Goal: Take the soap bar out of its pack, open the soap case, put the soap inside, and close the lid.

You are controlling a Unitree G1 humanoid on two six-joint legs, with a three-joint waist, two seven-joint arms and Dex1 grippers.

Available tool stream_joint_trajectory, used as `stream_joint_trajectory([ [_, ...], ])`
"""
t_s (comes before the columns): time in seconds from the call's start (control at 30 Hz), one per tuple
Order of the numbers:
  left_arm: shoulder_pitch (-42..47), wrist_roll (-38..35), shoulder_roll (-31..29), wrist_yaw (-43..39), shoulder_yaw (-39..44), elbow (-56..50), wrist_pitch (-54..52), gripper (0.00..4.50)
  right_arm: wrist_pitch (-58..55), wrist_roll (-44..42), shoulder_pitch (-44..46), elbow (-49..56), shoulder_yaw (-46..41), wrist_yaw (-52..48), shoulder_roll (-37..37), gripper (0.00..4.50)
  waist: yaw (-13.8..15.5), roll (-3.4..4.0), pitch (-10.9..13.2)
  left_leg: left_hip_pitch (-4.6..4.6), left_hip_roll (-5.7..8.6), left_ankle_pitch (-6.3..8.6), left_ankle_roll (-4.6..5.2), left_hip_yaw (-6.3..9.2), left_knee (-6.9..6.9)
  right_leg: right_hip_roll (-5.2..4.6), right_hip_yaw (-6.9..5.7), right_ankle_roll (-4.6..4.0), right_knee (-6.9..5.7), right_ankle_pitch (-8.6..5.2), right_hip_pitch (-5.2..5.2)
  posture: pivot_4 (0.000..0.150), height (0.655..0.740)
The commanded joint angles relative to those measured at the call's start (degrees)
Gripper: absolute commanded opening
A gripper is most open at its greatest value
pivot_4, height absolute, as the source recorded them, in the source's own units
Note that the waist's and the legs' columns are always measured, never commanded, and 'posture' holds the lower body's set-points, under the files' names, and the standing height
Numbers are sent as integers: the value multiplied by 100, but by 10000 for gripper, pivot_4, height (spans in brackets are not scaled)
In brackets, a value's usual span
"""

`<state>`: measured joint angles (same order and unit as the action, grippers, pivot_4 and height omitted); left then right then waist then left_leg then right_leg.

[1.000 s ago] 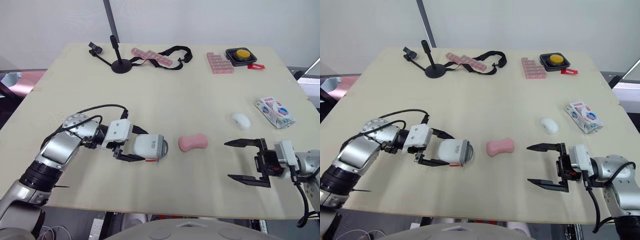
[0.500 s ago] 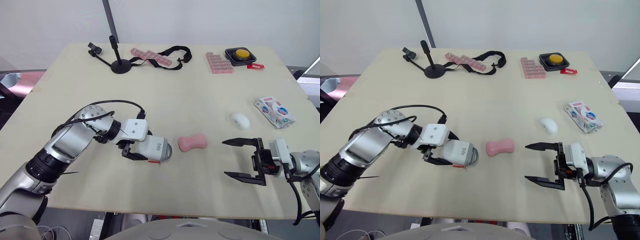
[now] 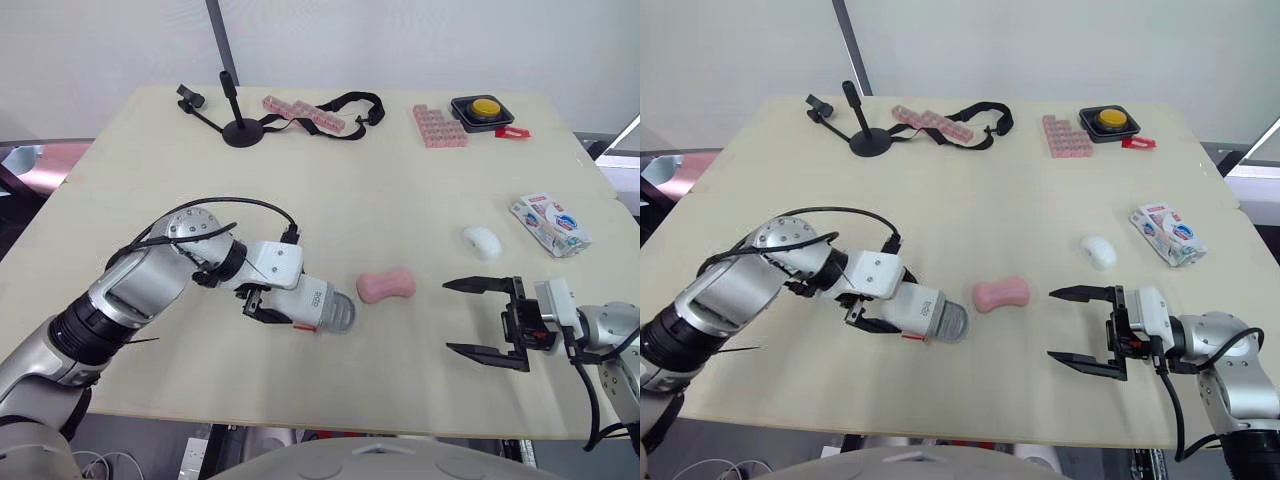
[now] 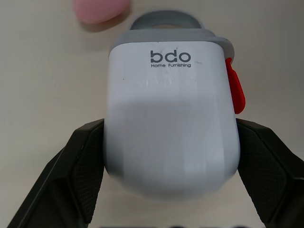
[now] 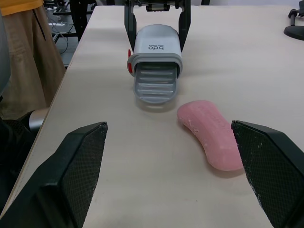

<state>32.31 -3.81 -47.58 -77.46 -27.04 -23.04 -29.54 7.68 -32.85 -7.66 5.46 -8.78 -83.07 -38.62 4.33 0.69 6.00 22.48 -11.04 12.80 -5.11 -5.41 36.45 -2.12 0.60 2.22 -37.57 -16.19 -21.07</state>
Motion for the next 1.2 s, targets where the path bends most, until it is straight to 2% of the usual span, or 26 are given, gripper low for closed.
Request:
stream_joint_trajectory([
  [0.03, 110, 39, -6, 56, -11, -297, -195, 34685, 13, -65, 2, 4, -25, -74, -40, 44598, 2, 0, 0, 0, 0, 0, 0, 0, 0, 0, 0, 0, 0, 0, 0, 1500, 7400],
  [0.4, -91, -34, -457, -46, 96, -435, -226, 34685, -292, -293, -15, 83, -129, -51, -36, 44598, -1, 0, 0, -1, 0, 0, -2, 0, -4, 2, 0, 1, 4, 0, 3, 1500, 7400],
  [0.57, 130, -119, -680, -356, 289, 314, 276, 34685, -257, -248, -25, 12, -135, -81, -32, 44598, 14, 0, 0, -3, 2, 0, -2, 0, -4, 0, -1, 1, 7, 1, 5, 1500, 7400],
  [0.73, -56, -164, -963, -558, 558, 726, 915, 34685, -247, -208, 11, -2, -110, -58, -21, 44598, -1, 0, 0, -2, 2, 1, -3, 0, -10, 1, -2, 1, 11, 1, 4, 1500, 7400],
  [0.9, -591, -612, -710, -376, 1079, 926, 1570, 34685, -217, -157, 61, -59, -87, -47, -13, 44598, 13, 0, 0, -1, 4, 1, -5, 1, -15, -2, -5, 2, 15, 1, 5, 1500, 7400],
  [1.2, -1341, -579, -549, -234, 1261, 1511, 2491, 34685, -235, -103, 189, -133, -56, -73, -44, 44598, 2, 0, 0, -3, 11, 1, -4, 3, -15, -9, -9, 2, 12, 1, 6, 1500, 7400],
])
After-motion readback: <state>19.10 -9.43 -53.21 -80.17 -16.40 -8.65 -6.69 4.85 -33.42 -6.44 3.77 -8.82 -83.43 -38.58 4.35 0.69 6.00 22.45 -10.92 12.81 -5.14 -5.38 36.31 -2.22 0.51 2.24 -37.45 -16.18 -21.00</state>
